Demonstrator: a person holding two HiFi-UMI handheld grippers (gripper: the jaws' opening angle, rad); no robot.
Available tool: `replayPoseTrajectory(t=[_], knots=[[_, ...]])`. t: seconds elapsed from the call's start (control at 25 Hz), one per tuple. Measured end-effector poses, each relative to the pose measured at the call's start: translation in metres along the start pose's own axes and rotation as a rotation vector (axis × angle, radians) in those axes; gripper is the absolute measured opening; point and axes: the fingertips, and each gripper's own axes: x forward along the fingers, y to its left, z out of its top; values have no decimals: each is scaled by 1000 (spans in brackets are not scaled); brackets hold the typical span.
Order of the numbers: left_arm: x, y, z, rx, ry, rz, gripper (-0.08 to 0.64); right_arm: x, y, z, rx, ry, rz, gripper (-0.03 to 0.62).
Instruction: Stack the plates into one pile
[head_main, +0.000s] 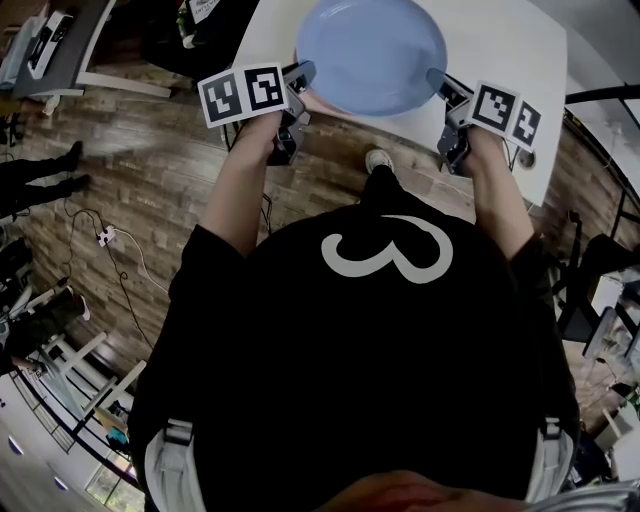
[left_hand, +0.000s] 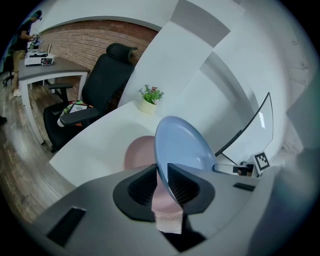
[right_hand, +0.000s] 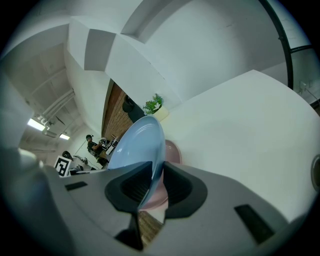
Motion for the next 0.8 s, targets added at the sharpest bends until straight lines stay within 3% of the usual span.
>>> replayPoseTrajectory(t=[0.8], knots=[[16, 25, -28, -88, 49, 29, 74, 24, -18, -18, -31, 105, -29, 84]])
